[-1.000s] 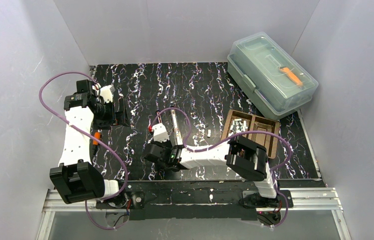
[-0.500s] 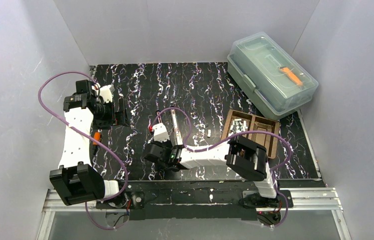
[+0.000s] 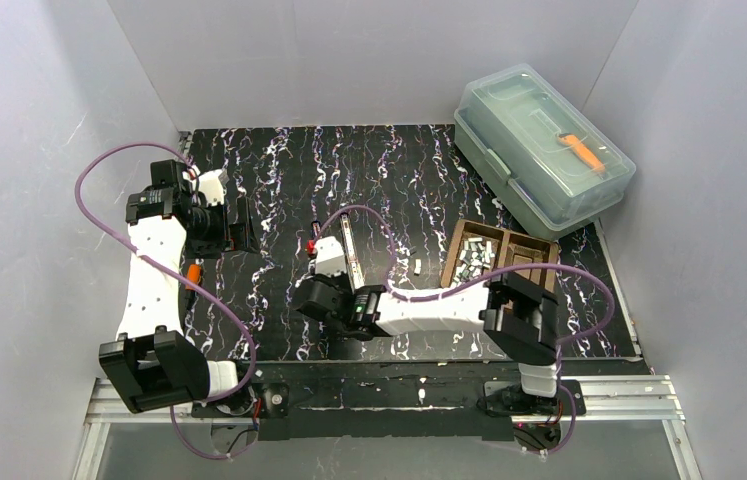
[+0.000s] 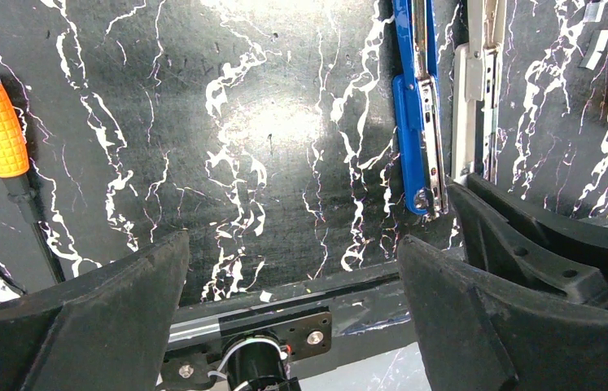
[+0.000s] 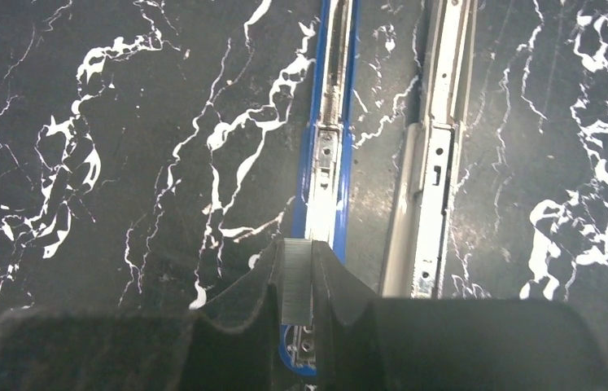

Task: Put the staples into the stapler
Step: Pick up the stapler, then place the staple at the center of the board.

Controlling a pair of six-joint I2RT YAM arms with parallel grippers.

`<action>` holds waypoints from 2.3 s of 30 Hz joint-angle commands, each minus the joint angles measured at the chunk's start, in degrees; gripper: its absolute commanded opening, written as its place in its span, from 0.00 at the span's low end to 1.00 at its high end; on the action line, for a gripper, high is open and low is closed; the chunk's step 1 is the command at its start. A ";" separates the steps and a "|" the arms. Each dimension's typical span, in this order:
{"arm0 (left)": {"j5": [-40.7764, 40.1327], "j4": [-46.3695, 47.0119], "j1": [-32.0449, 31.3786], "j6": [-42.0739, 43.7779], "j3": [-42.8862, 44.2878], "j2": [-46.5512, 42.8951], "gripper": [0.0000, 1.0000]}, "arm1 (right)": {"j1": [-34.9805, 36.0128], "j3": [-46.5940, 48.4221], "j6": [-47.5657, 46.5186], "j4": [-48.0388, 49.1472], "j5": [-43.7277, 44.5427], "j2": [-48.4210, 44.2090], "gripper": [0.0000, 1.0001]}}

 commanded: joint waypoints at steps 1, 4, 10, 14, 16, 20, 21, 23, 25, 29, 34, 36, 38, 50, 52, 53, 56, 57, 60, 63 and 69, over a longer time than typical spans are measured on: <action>1.51 -1.75 0.39 0.59 0.60 -2.05 0.99 | -1.21 -3.75 2.88 0.33 3.42 -6.10 0.17; 2.02 -1.82 0.46 0.42 0.78 -1.97 0.99 | -2.92 -9.24 6.08 -0.92 4.40 -10.63 0.17; 3.37 -1.94 0.38 0.01 0.71 -1.97 0.99 | -5.64 -21.21 13.09 -3.02 4.74 -19.57 0.17; 4.09 -1.91 0.46 0.02 0.53 -1.78 0.99 | -7.29 -25.52 15.41 -2.26 1.71 -20.70 0.17; 4.12 -1.94 0.44 0.14 0.26 -1.64 0.99 | -7.73 -26.00 15.36 -2.05 0.62 -19.79 0.17; 3.89 -1.83 0.39 0.64 -0.42 -1.78 0.99 | -8.63 -26.09 15.11 -1.23 -1.70 -17.94 0.17; 3.90 -1.87 0.44 0.74 -0.61 -1.85 0.99 | -8.81 -26.17 14.94 -0.83 -2.23 -17.64 0.17; 3.80 -1.84 0.42 1.01 -0.83 -1.97 0.99 | -8.93 -26.11 14.93 -0.58 -3.11 -17.05 0.17; 3.85 -1.76 0.42 1.15 -0.83 -1.98 0.99 | -8.94 -26.37 15.11 -0.48 -3.83 -16.89 0.17; 3.98 -1.59 0.46 0.99 -0.77 -1.66 0.99 | -9.02 -26.61 15.04 0.20 -5.62 -15.66 0.20; 4.04 -1.56 0.42 0.90 -0.36 -1.45 0.99 | -9.90 -25.89 14.85 0.06 -7.63 -13.11 0.23; 4.03 -1.56 0.41 0.93 -0.08 -1.43 0.99 | -10.31 -25.55 14.76 -0.38 -8.17 -12.42 0.24; 4.16 -1.56 0.46 0.93 0.06 -1.39 0.99 | -10.47 -25.22 14.73 -1.06 -8.35 -11.95 0.27; 4.04 -1.30 0.43 0.84 0.19 -1.26 0.99 | -10.65 -17.14 13.76 -11.58 -8.77 -7.51 0.43; 4.02 -1.26 0.38 0.70 0.15 -1.37 0.99 | -10.73 -16.28 14.26 -13.21 -8.33 -7.62 0.42; 4.09 -1.22 0.40 0.76 0.08 -1.37 0.99 | -10.72 -16.04 14.53 -13.84 -8.19 -7.88 0.41; 4.07 -1.21 0.46 0.80 -0.04 -1.39 0.99 | -10.69 -15.30 15.06 -15.58 -7.83 -8.37 0.41; 4.11 -1.21 0.45 0.82 0.05 -1.38 0.99 | -10.69 -14.99 15.23 -16.23 -7.81 -8.36 0.41; 3.99 -1.22 0.40 0.94 0.08 -1.45 0.99 | -10.78 -14.18 15.27 -17.50 -8.38 -8.33 0.41; 3.93 -1.22 0.38 0.90 0.18 -1.55 0.99 | -10.78 -13.89 14.62 -16.83 -9.32 -8.24 0.40; 3.54 -1.21 0.39 1.25 -0.04 -1.96 0.99 | -11.60 -13.41 13.63 -16.19 -12.00 -7.45 0.36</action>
